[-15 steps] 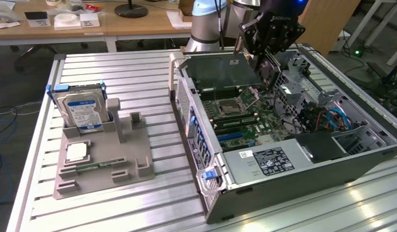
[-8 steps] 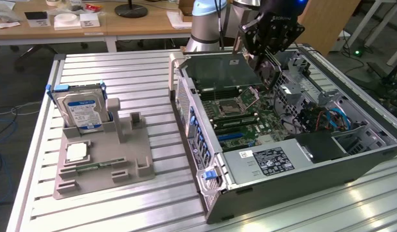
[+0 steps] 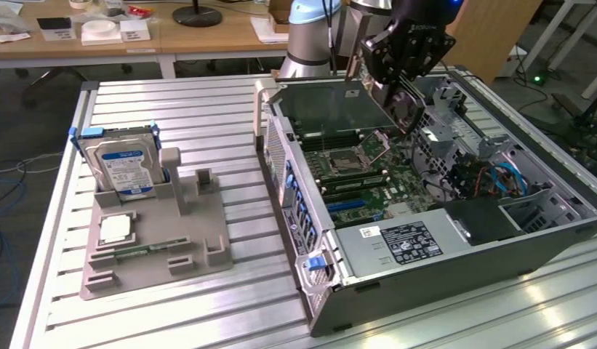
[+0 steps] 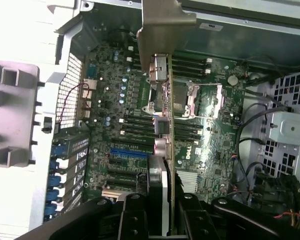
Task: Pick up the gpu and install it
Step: 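Insert the gpu into the slot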
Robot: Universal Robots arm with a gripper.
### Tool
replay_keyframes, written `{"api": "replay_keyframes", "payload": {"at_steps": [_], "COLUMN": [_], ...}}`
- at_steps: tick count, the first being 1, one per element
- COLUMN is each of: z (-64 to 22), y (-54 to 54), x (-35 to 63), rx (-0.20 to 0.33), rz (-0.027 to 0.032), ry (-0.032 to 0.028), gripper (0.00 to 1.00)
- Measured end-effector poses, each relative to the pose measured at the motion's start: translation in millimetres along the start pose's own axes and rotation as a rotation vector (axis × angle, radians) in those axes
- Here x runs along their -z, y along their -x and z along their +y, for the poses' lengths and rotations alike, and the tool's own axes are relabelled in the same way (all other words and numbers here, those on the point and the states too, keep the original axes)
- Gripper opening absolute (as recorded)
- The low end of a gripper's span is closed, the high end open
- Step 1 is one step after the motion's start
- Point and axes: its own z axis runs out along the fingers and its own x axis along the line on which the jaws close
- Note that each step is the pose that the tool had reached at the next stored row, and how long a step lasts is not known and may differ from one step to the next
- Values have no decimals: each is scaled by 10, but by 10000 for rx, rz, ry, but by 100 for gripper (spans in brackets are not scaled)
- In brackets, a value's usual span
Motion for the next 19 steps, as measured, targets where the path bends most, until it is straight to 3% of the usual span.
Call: {"api": "replay_keyframes", "payload": {"at_steps": [19], "z": [-2], "y": [-1], "x": [0], "rx": [1747], "rz": [77], "ry": [22], "gripper": [28]}}
